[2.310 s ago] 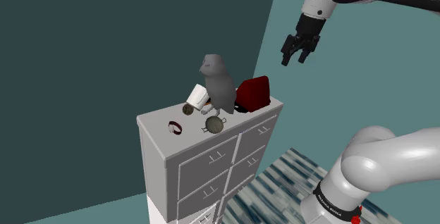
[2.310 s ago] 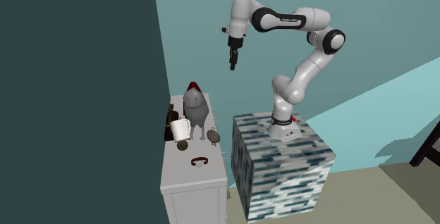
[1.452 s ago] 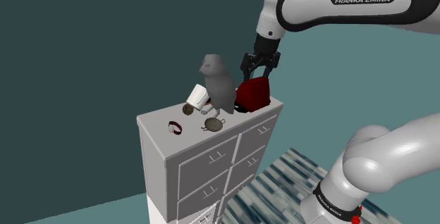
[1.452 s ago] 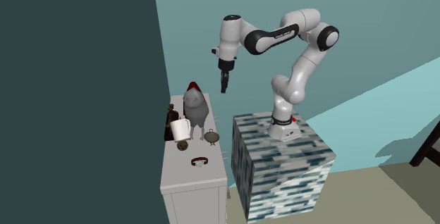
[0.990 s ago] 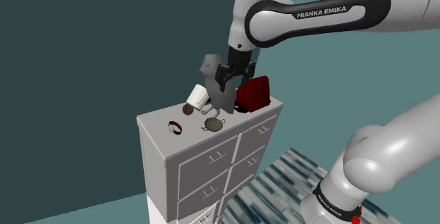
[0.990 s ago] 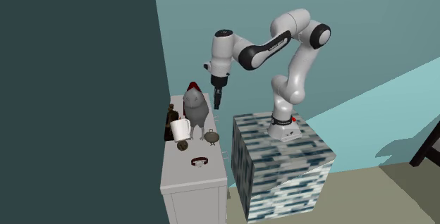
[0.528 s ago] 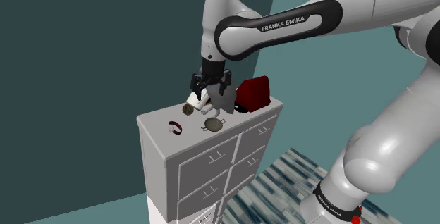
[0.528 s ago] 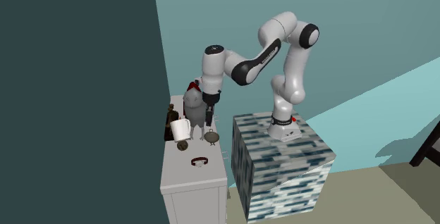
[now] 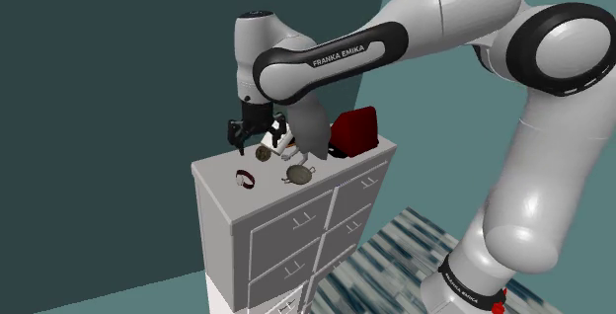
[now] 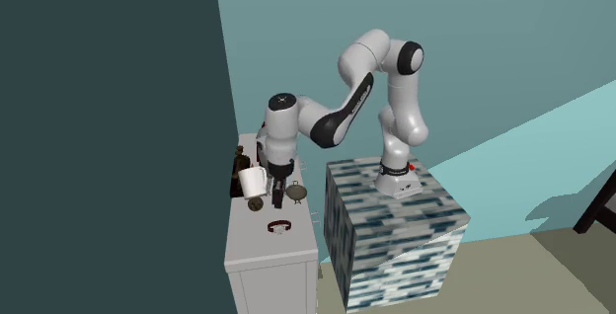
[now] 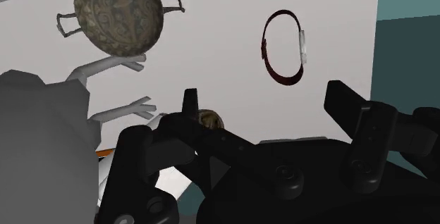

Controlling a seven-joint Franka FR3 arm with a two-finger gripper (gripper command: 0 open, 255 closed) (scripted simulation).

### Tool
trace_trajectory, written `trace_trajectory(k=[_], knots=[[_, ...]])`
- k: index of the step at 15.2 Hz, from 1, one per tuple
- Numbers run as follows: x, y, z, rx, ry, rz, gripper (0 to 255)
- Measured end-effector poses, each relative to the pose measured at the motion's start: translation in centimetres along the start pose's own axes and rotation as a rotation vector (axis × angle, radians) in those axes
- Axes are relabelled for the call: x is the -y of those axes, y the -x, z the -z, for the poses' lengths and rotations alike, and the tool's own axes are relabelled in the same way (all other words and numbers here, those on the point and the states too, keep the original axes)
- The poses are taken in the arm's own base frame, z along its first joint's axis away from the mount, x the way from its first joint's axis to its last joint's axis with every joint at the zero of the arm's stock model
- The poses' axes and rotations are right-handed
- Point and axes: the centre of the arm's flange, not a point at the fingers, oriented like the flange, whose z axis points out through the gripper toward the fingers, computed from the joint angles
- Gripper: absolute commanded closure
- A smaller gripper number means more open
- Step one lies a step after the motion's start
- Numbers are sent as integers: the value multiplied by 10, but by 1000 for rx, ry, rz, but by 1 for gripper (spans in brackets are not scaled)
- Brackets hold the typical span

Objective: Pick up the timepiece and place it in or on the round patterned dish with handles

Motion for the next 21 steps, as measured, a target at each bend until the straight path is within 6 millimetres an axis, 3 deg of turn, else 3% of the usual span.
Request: trace_trajectory(k=[5, 7, 13, 19, 20, 21], knots=[[51, -20, -29, 6, 5, -10, 0], [59, -21, -42, 7, 7, -12, 0], [61, -22, -74, 7, 7, -13, 0], [62, -22, -77, 7, 7, -12, 0], [62, -22, -77, 7, 7, -12, 255], [62, -22, -77, 7, 7, -12, 255]])
